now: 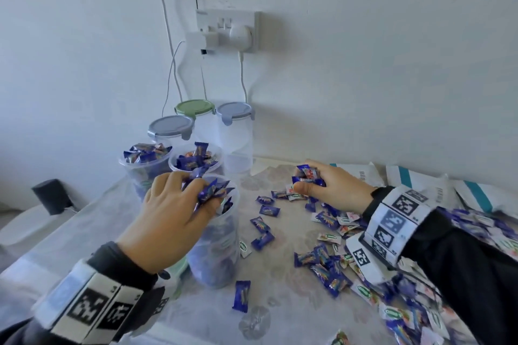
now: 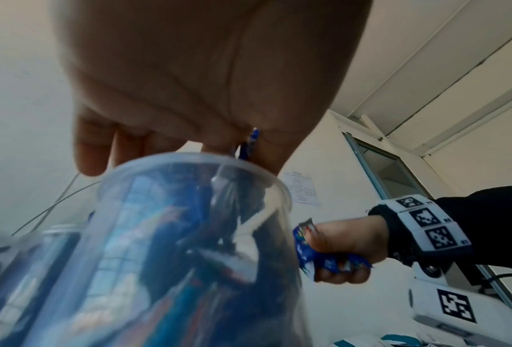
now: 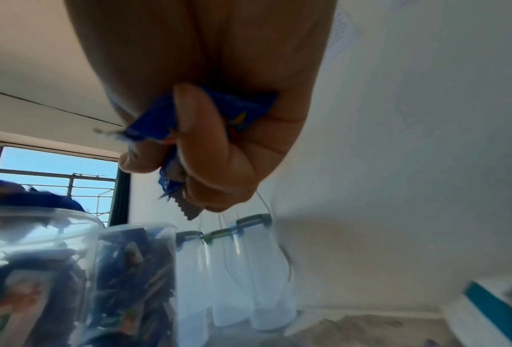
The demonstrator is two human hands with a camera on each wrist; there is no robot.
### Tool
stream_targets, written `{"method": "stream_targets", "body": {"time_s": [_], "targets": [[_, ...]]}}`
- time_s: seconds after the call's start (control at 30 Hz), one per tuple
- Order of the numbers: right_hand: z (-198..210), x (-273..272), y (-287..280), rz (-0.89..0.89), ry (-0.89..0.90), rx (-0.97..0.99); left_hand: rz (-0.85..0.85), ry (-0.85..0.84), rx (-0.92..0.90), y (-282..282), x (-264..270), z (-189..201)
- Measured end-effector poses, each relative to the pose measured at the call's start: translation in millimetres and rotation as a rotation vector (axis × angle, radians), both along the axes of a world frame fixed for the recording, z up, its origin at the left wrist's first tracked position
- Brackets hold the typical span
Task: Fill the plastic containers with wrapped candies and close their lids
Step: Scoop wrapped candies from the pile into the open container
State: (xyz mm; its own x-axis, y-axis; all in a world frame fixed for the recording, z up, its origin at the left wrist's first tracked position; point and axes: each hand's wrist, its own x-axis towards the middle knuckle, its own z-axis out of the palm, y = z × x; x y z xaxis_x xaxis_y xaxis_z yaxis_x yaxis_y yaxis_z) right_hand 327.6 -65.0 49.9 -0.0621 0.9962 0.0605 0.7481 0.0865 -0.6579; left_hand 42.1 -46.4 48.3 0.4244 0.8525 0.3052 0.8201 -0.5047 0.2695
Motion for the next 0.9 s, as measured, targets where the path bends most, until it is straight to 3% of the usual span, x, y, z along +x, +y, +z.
{"method": "stream_targets", "body": {"time_s": [0.23, 0.43, 0.67, 0.9], "targets": [[27.5, -56.2, 22.7, 0.191, 0.067, 0.123, -0.078, -0.303, -0.064, 6.0, -14.1, -9.1], [46.3, -103.1, 40.4, 0.335, 0.041, 0.096, -0.1, -0.443, -0.145, 19.1, -25.7, -18.3], [62.2, -133.2, 44.2, 0.311, -0.184, 0.011, -0.188, -0.547, -0.26, 23.5, -31.9, -34.5], [51.5, -151.7, 47.0, 0.2, 0.041, 0.31, -0.279, -0.579, -0.332, 25.7, -33.8, -40.0]]}}
